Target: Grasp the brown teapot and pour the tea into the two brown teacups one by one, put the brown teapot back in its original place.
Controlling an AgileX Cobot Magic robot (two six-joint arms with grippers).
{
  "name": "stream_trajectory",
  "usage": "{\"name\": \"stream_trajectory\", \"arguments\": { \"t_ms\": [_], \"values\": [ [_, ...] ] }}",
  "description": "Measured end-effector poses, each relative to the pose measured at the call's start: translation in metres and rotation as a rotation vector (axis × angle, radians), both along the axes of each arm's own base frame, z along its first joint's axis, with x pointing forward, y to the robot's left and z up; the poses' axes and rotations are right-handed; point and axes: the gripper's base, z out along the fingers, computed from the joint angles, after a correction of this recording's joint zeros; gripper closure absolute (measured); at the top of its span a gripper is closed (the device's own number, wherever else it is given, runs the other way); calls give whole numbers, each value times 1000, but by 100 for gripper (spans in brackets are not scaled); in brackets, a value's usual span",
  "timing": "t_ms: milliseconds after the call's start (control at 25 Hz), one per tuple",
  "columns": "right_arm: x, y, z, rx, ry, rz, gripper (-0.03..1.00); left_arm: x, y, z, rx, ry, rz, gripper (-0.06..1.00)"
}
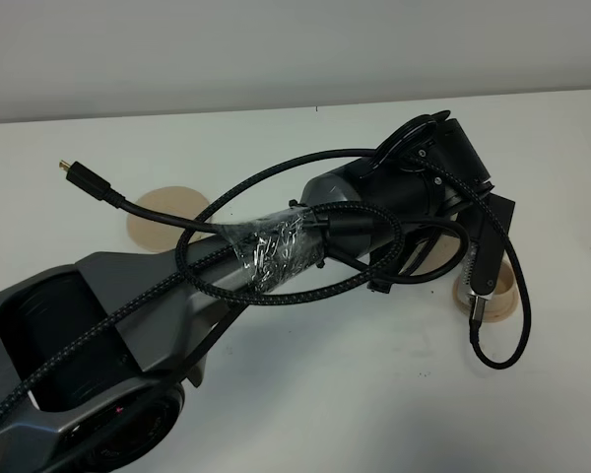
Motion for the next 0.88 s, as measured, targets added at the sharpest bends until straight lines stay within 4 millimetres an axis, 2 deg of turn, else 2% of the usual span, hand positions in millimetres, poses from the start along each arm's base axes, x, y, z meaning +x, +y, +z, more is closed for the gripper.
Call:
{"name": "stream_trajectory", "arguments": {
  "t_ms": [880],
  "values": [
    [0,0,0,0,0,0,64,-12,-15,-3,78,-88,-71,82]
  ]
}}
